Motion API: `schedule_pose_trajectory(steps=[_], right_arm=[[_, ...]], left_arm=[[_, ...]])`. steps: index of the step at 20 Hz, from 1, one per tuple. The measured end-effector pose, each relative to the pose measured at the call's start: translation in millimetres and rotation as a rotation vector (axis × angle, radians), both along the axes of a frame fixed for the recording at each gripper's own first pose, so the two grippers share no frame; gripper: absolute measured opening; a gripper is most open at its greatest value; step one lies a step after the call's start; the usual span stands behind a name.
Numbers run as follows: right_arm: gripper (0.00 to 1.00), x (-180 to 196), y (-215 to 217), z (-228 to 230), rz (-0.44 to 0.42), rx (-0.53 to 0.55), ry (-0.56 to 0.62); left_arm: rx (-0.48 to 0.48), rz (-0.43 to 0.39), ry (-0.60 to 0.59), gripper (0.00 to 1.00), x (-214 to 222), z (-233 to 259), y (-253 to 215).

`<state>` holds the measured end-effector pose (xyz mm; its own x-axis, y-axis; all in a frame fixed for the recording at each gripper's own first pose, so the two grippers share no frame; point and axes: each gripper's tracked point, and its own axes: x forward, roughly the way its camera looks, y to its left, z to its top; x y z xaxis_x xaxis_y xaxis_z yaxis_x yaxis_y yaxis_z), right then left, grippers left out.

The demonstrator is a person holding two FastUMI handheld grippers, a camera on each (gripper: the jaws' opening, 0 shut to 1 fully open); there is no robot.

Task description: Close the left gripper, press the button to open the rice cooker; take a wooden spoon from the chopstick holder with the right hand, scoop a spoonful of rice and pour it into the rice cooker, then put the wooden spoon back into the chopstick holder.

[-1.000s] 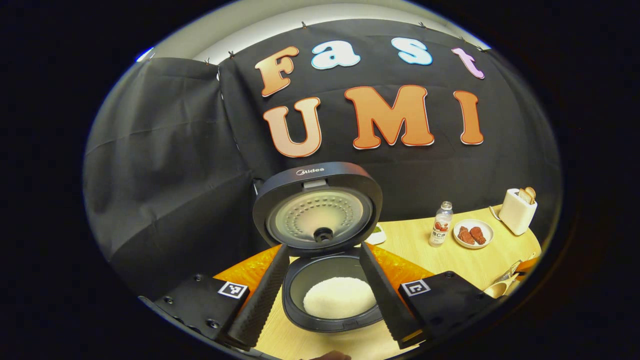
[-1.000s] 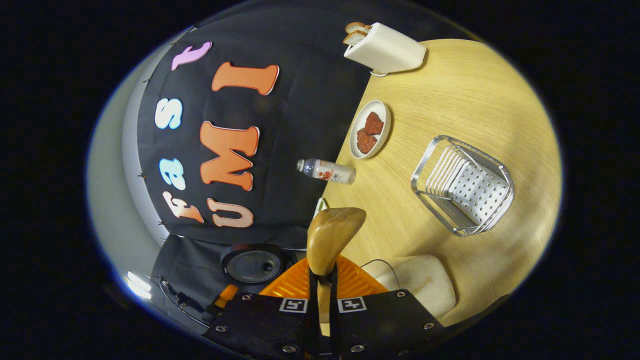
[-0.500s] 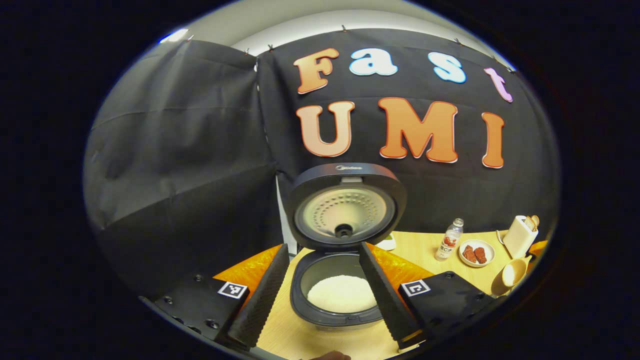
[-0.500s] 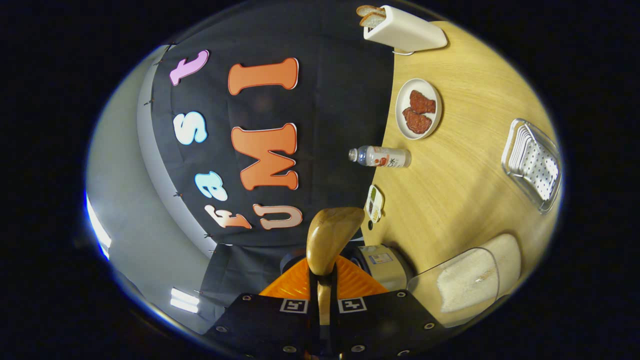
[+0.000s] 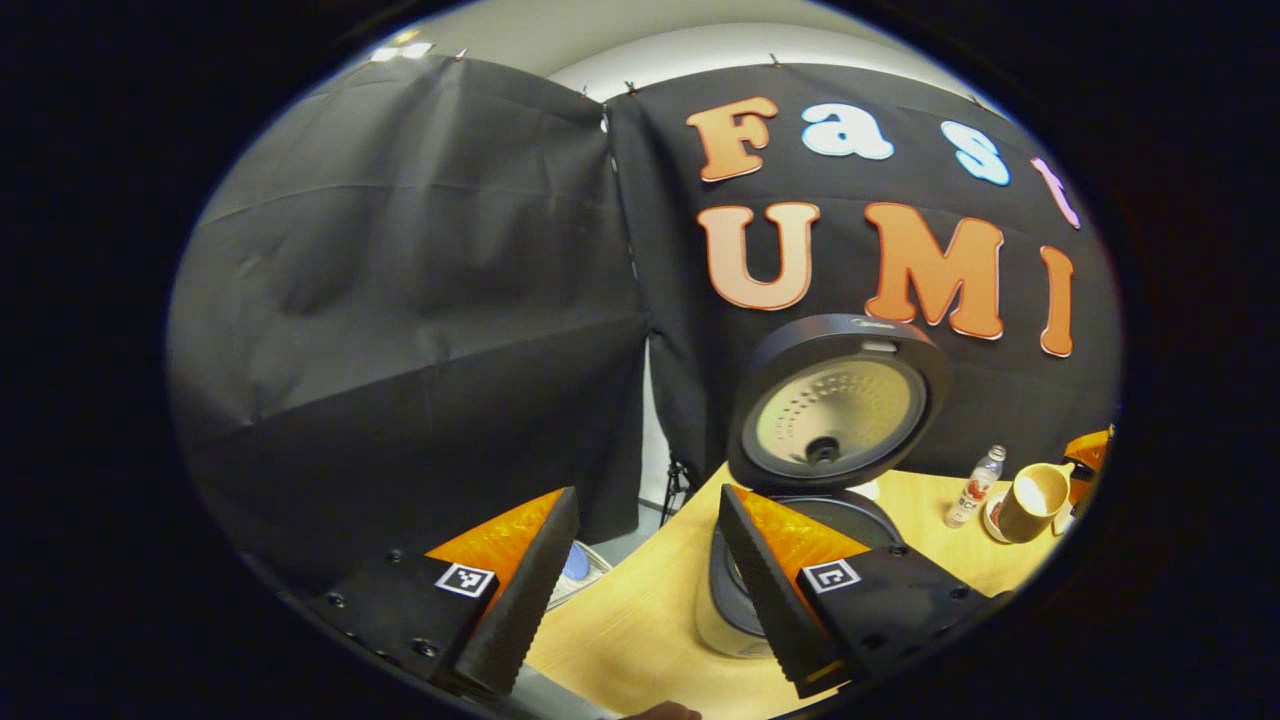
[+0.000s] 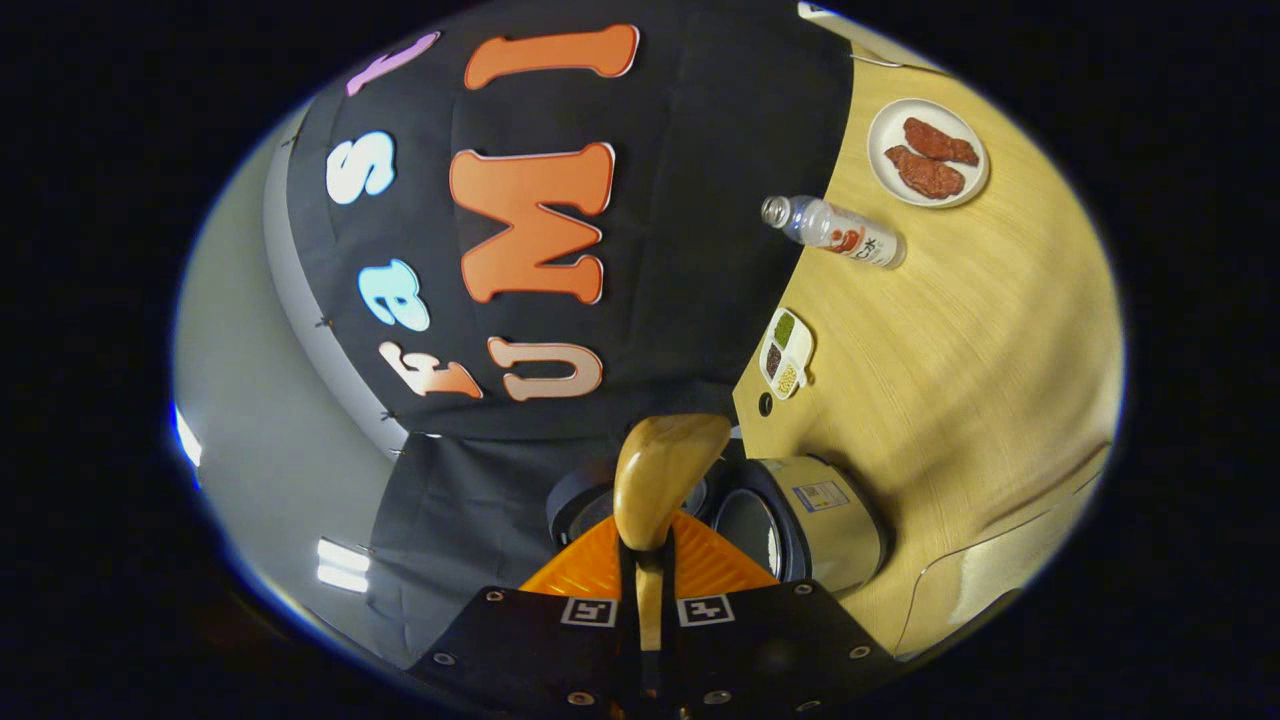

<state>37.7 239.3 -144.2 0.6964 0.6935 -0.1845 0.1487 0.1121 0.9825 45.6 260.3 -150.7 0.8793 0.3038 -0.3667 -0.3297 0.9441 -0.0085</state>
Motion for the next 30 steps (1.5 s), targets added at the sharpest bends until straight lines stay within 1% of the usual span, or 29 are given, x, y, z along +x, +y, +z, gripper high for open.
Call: schedule_pose_trajectory(steps=[2,3,6,9,10,12,13,14,15,17,22,25,30], right_arm=[[0.08,9.9,34.0,-8.0,0.04,-0.08,0.004],[0.08,13.1,46.0,-11.1,0.051,-0.143,-0.008],[0.07,22.6,81.7,-7.5,0.096,-0.296,-0.091],[0.08,34.5,101.7,-3.1,0.106,-0.469,-0.197],[0.08,37.5,107.2,2.6,0.113,-0.506,-0.237],[0.08,47.7,117.9,17.1,0.114,-0.578,-0.312],[0.08,51.2,121.3,25.7,0.111,-0.623,-0.348],[0.08,55.1,124.9,33.8,0.114,-0.66,-0.387],[0.08,57.2,126.5,38.6,0.11,-0.709,-0.428],[0.08,56.9,128.9,46.4,0.11,-0.77,-0.495],[0.08,55.3,136.8,56.9,0.109,-0.764,-0.51],[0.07,59.8,130.3,66.9,0.087,-0.804,-0.543],[0.07,62.6,126.0,82.6,0.08,-0.871,-0.616]], left_arm=[[-0.013,0.039,0.018,0.96,-4.7,-7.2,20.8],[-0.015,0.054,0.024,0.96,-7.7,-9.4,30.4],[-0.024,0.085,0.047,0.96,-14.8,-19.0,55.6],[-0.007,0.1,0.054,0.94,-16.2,-23.5,71.1],[0.001,0.102,0.053,0.91,-16.4,-24.2,77.9],[0.007,0.103,0.054,0.91,-14.0,-28.2,83.6],[0.004,0.101,0.057,0.94,-12.5,-29.5,84.1],[-0.001,0.1,0.058,0.91,-12.4,-31.1,84.1],[-0.006,0.096,0.059,0.94,-10.2,-32.2,82.8],[-0.011,0.087,0.061,0.94,-6.9,-37.0,81.5],[-0.016,0.08,0.059,0.94,-2.4,-43.2,82.2],[-0.02,0.084,0.061,0.94,-3.1,-46.4,84.5],[-0.015,0.074,0.067,0.94,-0.6,-49.8,83.9]])
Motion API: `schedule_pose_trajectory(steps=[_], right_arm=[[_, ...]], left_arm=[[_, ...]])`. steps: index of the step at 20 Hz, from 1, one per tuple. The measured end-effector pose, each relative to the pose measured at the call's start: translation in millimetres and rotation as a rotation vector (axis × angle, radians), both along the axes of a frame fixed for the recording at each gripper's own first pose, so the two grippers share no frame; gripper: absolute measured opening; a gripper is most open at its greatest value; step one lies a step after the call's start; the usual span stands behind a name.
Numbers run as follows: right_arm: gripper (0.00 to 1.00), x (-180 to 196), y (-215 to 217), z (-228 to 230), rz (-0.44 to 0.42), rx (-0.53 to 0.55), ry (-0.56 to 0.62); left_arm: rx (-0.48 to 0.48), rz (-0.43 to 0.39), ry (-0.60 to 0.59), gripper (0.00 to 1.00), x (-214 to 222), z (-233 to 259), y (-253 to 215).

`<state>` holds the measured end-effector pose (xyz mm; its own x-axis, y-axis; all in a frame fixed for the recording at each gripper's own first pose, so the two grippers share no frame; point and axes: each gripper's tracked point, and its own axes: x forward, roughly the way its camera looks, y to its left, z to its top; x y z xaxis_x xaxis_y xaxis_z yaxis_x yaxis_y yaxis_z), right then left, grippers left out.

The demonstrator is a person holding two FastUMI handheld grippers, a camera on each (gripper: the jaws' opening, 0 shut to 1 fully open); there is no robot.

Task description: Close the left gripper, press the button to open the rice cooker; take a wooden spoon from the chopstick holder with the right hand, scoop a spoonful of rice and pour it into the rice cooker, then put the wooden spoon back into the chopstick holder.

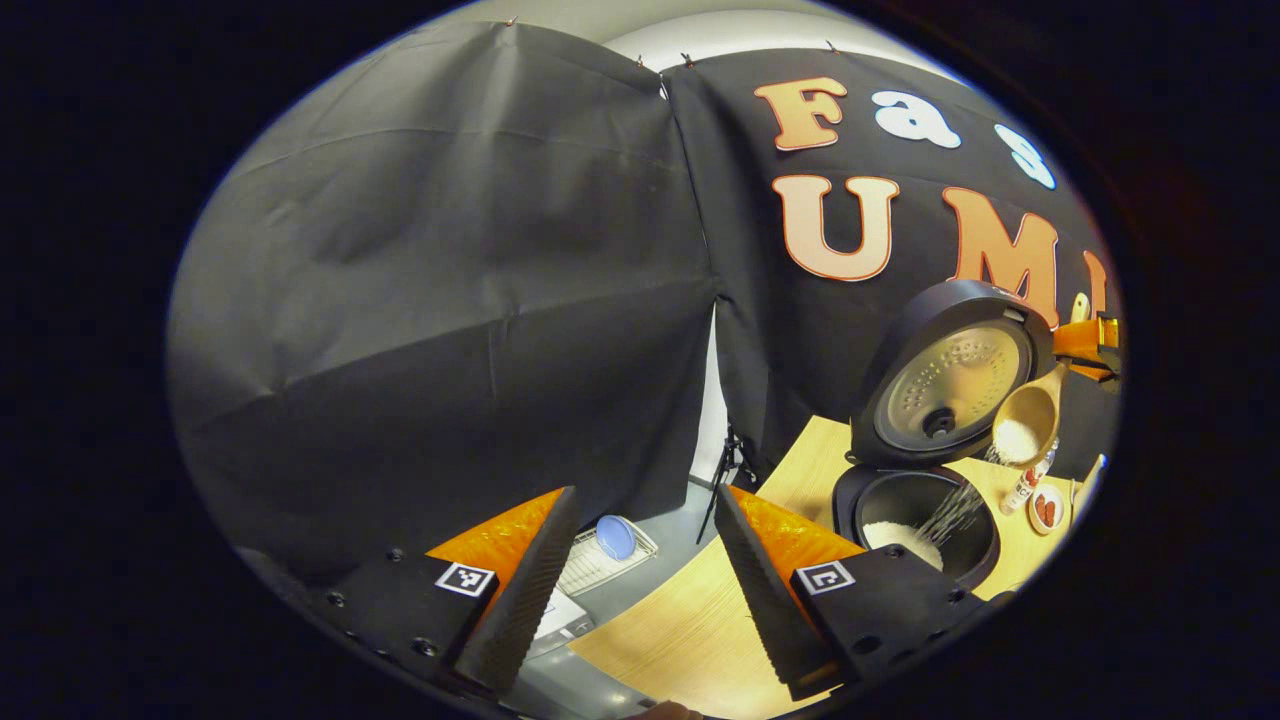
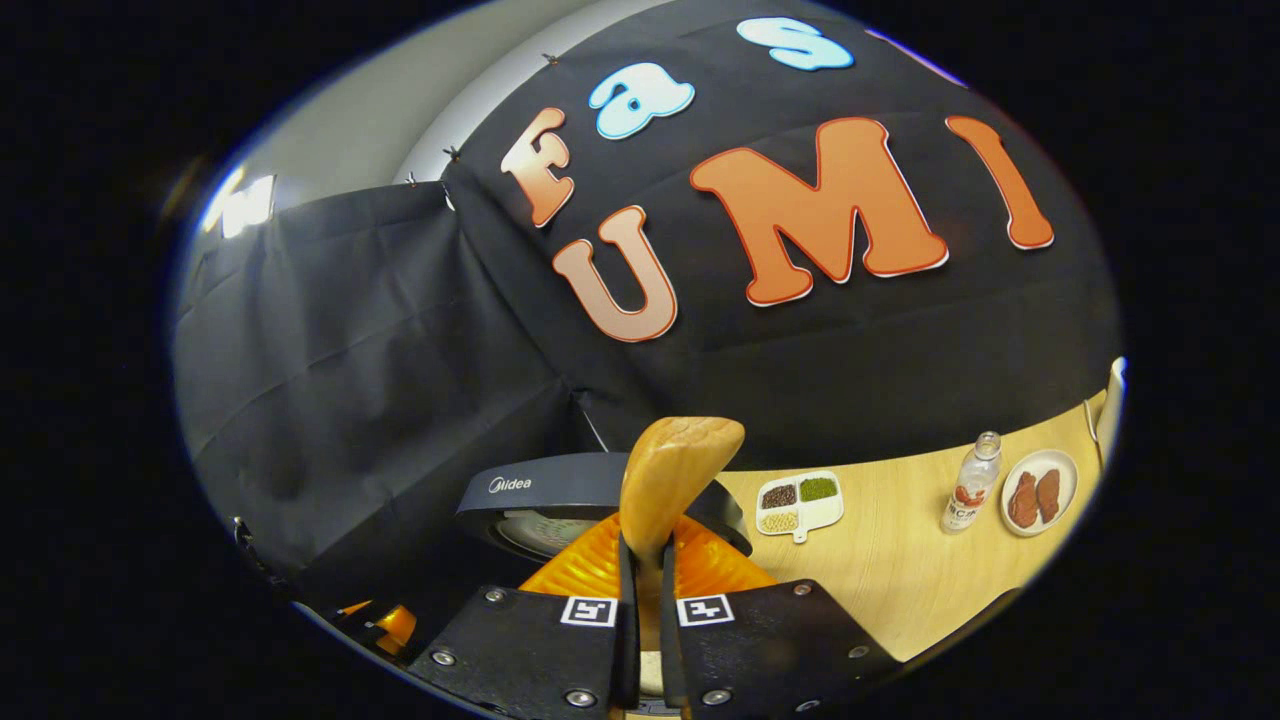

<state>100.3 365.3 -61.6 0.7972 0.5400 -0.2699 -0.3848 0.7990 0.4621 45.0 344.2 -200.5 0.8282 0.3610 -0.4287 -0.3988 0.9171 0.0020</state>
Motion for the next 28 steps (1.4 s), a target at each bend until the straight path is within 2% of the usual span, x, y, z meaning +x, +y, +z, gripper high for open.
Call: schedule_pose_trajectory(steps=[9,10,11,13,15,16,22,24,26,27,28], right_arm=[[0.08,-9.0,13.4,36.1,0.072,-0.161,-0.209],[0.07,-10.1,15.1,40.1,0.082,-0.19,-0.243],[0.07,-11.0,16.2,44.1,0.092,-0.222,-0.277],[0.07,-9.7,19.0,49.7,0.113,-0.275,-0.339],[0.08,-11.0,21.6,49.9,0.137,-0.294,-0.367],[0.08,-11.7,22.0,50.8,0.148,-0.301,-0.378],[0.08,-24.4,34.3,62.6,0.217,-0.392,-0.495],[0.08,-31.6,35.3,57.2,0.228,-0.388,-0.479],[0.08,-33.0,26.2,57.7,0.218,-0.345,-0.448],[0.08,-31.4,18.1,57.9,0.209,-0.32,-0.43],[0.07,-31.0,7.5,59.0,0.198,-0.296,-0.413]], left_arm=[[-0.003,-0.01,0.008,0.94,0.9,-4.5,-8.8],[0.0,-0.008,0.008,0.9,1.0,-5.5,-9.1],[0.0,-0.007,0.007,0.94,1.3,-4.4,-9.3],[0.004,-0.006,0.007,0.94,0.7,-3.2,-10.0],[0.015,-0.004,0.005,0.91,0.8,-1.8,-10.0],[0.022,-0.005,0.003,0.94,-0.3,0.5,-9.8],[0.026,-0.005,0.006,0.94,-2.5,3.0,-15.2],[0.026,-0.006,0.006,0.91,-3.5,4.9,-18.4],[0.032,-0.008,0.003,0.91,-5.3,9.2,-22.7],[0.034,-0.012,-0.003,0.94,-8.0,12.3,-26.2],[0.04,-0.014,-0.01,0.91,-7.5,15.5,-30.0]])
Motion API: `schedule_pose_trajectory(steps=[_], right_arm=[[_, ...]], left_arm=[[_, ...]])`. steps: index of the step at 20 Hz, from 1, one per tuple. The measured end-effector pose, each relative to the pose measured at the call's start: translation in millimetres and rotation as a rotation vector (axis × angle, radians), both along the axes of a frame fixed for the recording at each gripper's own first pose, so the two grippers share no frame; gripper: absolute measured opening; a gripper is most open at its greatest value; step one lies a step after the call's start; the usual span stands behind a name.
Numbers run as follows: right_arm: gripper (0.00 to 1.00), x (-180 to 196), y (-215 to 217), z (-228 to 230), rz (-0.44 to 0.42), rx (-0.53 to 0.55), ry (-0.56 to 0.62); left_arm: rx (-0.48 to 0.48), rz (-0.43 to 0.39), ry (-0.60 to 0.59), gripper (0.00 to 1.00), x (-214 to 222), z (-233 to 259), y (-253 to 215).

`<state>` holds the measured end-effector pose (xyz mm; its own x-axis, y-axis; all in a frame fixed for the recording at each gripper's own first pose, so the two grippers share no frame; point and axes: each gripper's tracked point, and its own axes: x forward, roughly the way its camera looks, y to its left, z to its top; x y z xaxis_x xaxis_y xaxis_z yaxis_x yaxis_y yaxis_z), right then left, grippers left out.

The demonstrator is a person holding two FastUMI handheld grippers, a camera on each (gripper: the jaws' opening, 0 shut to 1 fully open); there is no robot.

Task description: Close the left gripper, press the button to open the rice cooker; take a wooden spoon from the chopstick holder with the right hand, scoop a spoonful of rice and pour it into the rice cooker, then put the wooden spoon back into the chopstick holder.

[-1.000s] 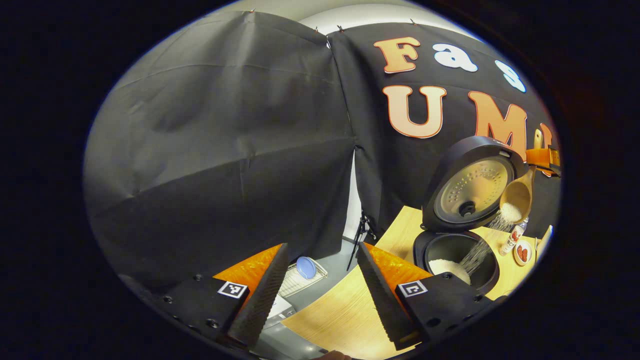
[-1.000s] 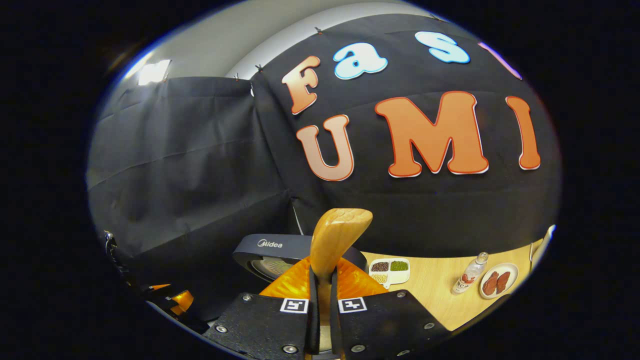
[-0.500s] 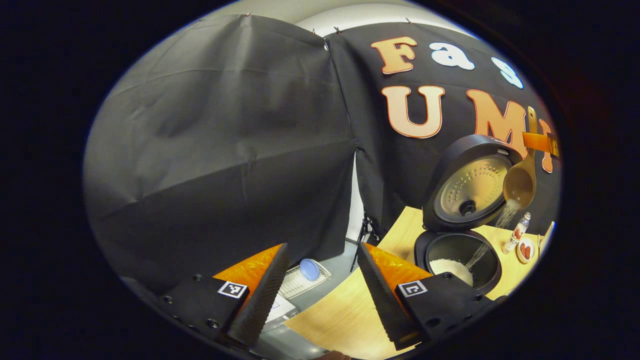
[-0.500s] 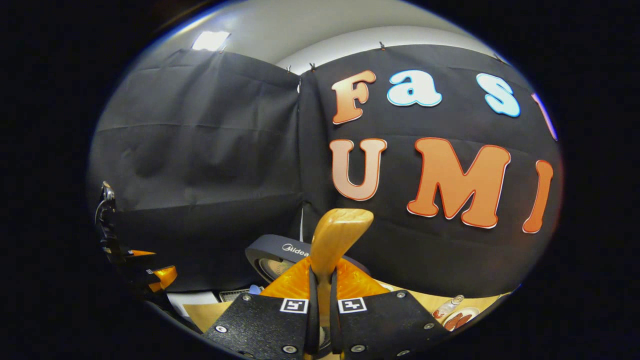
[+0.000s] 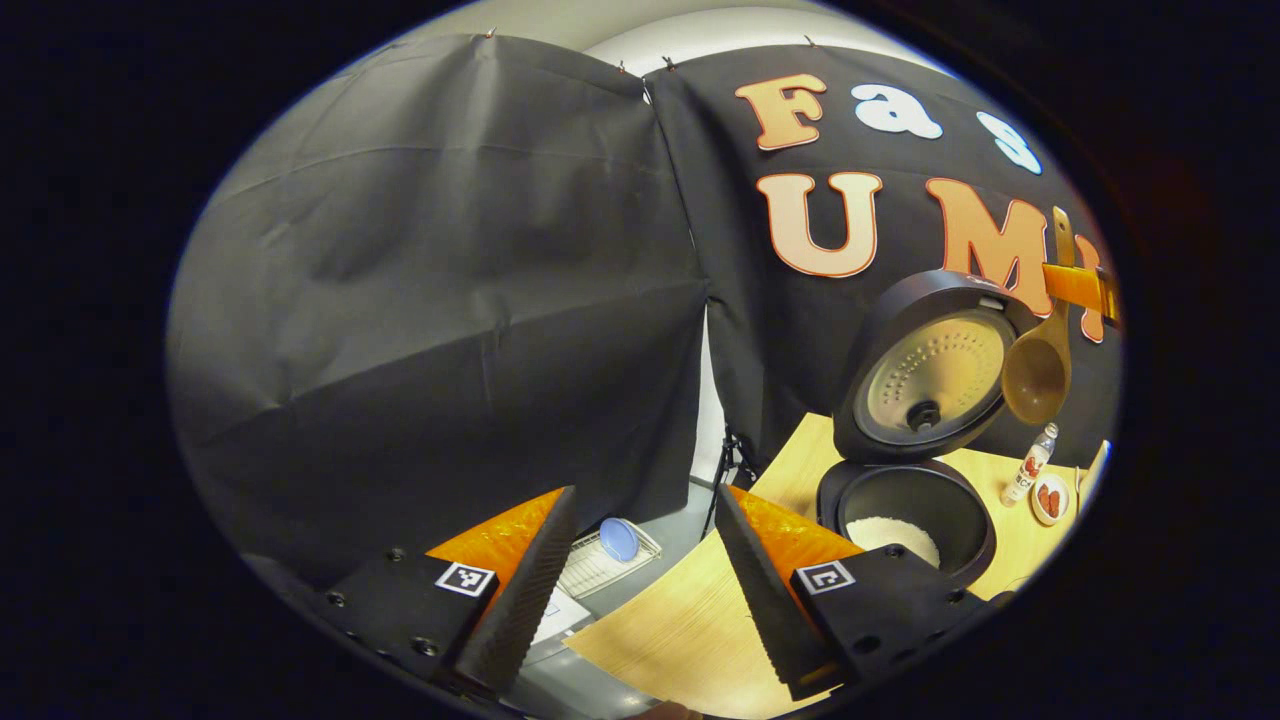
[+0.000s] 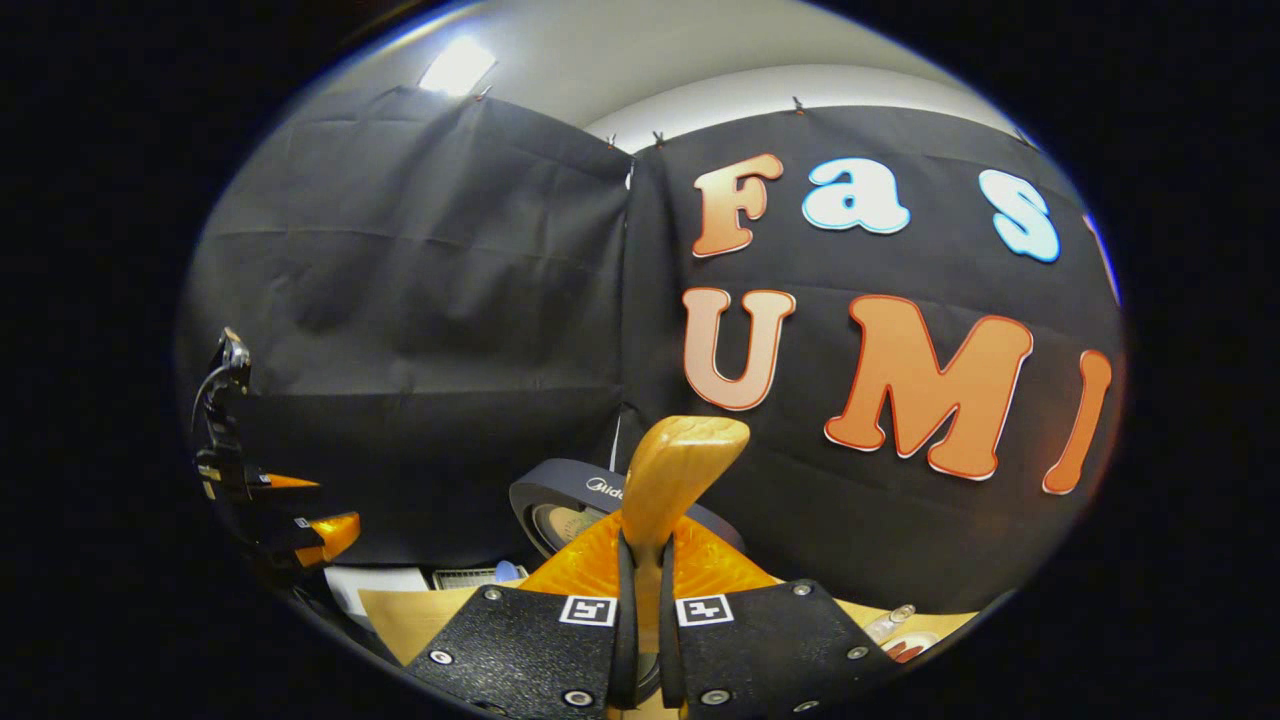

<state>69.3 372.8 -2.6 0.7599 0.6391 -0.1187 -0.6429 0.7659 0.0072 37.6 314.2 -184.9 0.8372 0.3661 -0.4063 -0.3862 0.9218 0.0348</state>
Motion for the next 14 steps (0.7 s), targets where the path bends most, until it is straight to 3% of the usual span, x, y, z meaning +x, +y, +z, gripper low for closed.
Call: schedule_pose_trajectory(steps=[4,5,6,12,13,14], right_arm=[[0.08,-2.5,-59.1,-1.4,-0.051,0.067,0.069],[0.08,-4.1,-78.1,-3.5,-0.073,0.072,0.079],[0.08,-8.0,-97.8,-7.2,-0.095,0.07,0.091],[0.08,-30.5,-218.5,-42.1,-0.257,0.064,0.159],[0.08,-34.3,-238.2,-48.5,-0.29,0.062,0.174],[0.08,-38.3,-259.2,-57.3,-0.324,0.061,0.193]], left_arm=[[0.007,-0.005,-0.013,0.94,-5.0,17.4,-28.9],[-0.006,-0.013,-0.017,0.9,-7.3,20.7,-40.5],[-0.01,-0.02,-0.021,0.94,-7.4,23.6,-51.5],[-0.013,-0.082,-0.023,0.97,-10.7,37.1,-109.6],[-0.015,-0.094,-0.023,0.94,-10.7,38.2,-119.3],[-0.019,-0.111,-0.022,0.97,-9.7,39.0,-129.6]])
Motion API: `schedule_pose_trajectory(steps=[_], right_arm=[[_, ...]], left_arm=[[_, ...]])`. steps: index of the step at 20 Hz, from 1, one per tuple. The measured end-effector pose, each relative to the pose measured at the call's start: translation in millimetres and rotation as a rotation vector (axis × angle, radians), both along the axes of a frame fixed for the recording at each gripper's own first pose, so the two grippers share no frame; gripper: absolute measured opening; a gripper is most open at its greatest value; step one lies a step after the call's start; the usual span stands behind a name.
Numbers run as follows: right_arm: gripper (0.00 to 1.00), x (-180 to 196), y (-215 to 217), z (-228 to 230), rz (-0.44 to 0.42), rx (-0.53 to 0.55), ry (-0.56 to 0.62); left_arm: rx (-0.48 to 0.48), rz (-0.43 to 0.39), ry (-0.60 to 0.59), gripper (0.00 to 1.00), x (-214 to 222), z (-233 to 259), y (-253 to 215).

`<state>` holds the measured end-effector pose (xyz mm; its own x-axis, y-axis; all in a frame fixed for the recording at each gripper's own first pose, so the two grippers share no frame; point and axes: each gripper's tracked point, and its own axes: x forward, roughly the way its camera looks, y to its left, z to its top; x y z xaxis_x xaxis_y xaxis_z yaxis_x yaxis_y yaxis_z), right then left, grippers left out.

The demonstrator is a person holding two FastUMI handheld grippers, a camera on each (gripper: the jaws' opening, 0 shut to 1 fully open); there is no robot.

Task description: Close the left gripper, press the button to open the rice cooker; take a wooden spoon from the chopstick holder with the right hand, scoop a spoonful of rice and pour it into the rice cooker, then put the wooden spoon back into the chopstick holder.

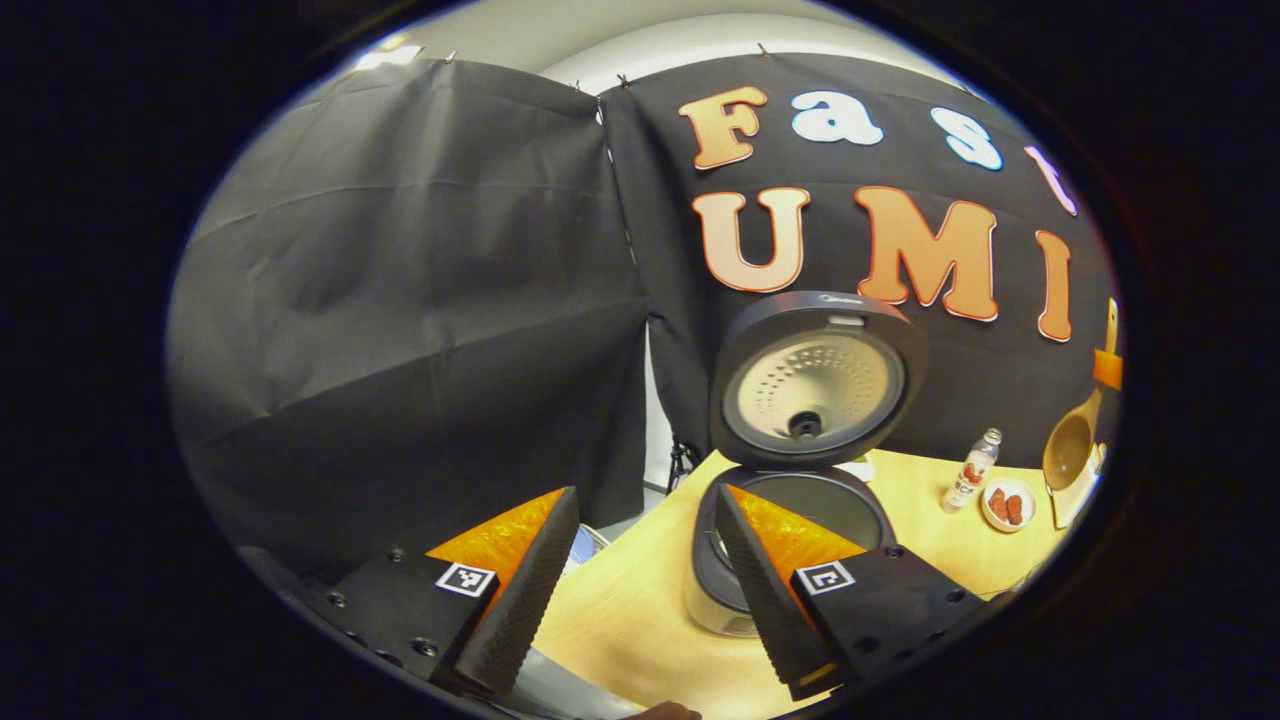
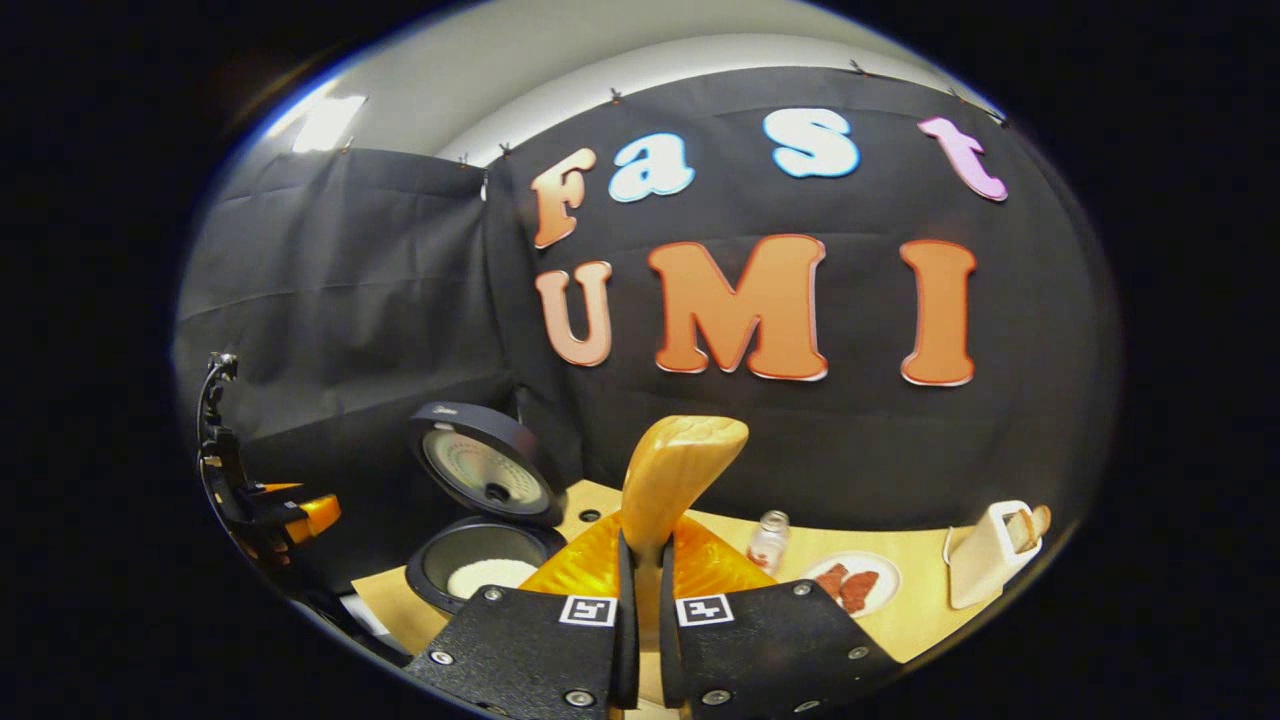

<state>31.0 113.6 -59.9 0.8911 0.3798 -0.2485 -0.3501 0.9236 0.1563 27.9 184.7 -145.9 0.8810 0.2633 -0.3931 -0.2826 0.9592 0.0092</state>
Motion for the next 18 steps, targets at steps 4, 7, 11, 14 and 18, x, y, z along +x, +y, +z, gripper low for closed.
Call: schedule_pose_trajectory(steps=[4,7,11,14,18], right_arm=[[0.08,-21.4,-77.1,-47.7,-0.153,0.019,0.111],[0.08,-42.1,-131.7,-82.0,-0.268,0.022,0.18],[0.08,-67.7,-182.0,-120.9,-0.379,0.044,0.265],[0.08,-77.3,-199.5,-146.3,-0.425,0.049,0.297],[0.08,-82.9,-203.3,-187.7,-0.446,0.074,0.372]], left_arm=[[-0.032,-0.052,0.053,0.94,-0.7,-12.0,-33.3],[-0.026,-0.06,0.055,0.94,1.3,-4.7,-46.9],[-0.005,-0.073,0.044,0.91,5.3,5.3,-60.7],[0.011,-0.083,0.034,0.91,9.5,13.6,-69.2],[0.019,-0.091,0.022,0.94,14.6,25.4,-77.2]])
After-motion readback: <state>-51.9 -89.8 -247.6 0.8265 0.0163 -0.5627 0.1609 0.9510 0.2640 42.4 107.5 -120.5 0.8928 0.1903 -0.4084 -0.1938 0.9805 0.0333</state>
